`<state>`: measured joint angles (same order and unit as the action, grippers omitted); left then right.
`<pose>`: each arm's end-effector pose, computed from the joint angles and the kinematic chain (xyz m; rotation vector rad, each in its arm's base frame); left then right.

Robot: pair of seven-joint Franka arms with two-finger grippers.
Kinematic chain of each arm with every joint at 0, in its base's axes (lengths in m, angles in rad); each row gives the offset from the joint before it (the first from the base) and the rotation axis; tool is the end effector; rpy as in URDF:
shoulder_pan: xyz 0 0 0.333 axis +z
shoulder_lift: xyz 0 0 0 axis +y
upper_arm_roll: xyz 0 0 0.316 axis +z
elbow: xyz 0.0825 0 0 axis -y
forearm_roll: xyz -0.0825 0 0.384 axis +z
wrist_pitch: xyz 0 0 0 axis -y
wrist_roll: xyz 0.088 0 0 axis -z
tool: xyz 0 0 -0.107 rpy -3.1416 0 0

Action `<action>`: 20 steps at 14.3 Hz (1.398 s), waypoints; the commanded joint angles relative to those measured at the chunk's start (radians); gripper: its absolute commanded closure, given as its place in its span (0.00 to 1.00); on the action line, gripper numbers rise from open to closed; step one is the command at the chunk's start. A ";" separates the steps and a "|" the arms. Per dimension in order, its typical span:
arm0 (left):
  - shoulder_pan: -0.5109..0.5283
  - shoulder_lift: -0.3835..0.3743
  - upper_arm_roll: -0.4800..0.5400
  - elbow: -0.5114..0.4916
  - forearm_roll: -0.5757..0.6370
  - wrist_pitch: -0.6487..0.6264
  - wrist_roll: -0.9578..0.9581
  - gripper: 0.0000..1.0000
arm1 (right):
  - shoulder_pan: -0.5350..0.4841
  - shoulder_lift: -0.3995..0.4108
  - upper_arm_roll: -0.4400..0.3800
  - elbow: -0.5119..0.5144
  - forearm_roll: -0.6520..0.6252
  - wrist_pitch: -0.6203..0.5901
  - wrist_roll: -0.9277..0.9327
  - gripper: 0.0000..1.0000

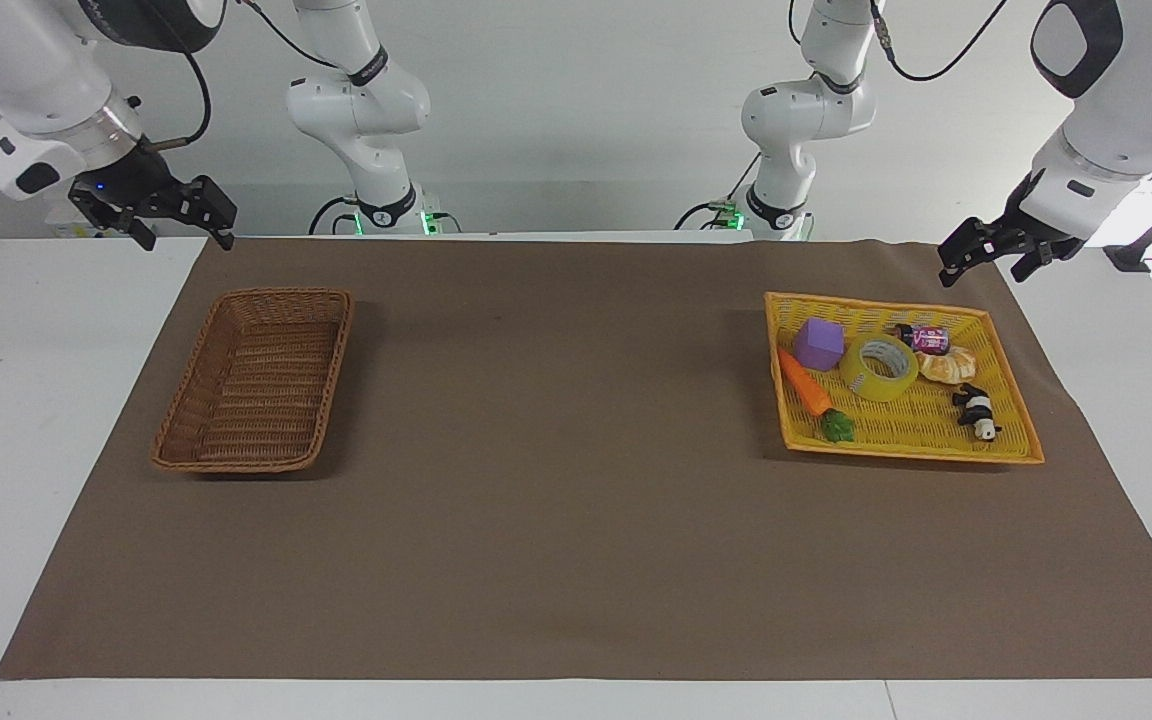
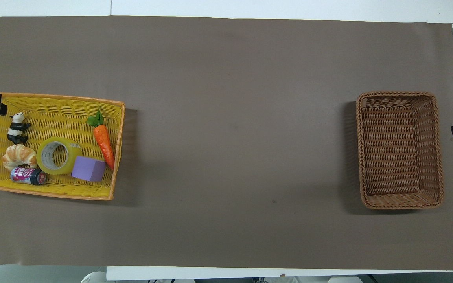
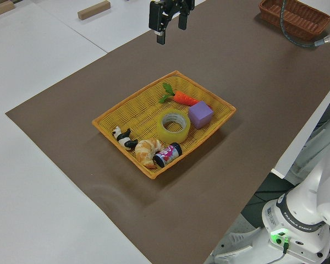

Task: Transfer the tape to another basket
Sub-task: 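Reach the left gripper down toward the yellow tape roll in the yellow basket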

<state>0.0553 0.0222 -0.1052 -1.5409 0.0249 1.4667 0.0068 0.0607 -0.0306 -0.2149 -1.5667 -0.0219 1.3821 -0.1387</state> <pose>0.5496 -0.0239 0.6177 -3.1122 0.0862 0.1492 0.5175 -0.0850 0.6276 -3.1246 0.0271 0.2431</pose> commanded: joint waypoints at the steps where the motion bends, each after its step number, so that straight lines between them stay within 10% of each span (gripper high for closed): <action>1: 0.001 -0.030 0.002 -0.038 -0.010 0.012 0.019 0.00 | 0.001 -0.018 0.002 -0.016 0.005 0.008 0.010 0.00; 4: 0.021 -0.069 0.009 -0.126 -0.008 0.074 0.021 0.00 | 0.001 -0.018 0.002 -0.016 0.005 0.008 0.010 0.00; 9: 0.149 -0.206 0.009 -0.605 -0.008 0.559 0.041 0.00 | 0.001 -0.018 0.002 -0.016 0.005 0.008 0.010 0.00; 20: 0.170 -0.104 0.009 -0.852 -0.007 0.842 0.082 0.21 | 0.001 -0.018 0.002 -0.016 0.005 0.008 0.010 0.00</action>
<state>0.2148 -0.0733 -0.0891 -2.3608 0.0249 2.2809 0.0674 0.0607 -0.0306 -0.2149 -1.5667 -0.0219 1.3821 -0.1387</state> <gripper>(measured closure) 0.207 0.000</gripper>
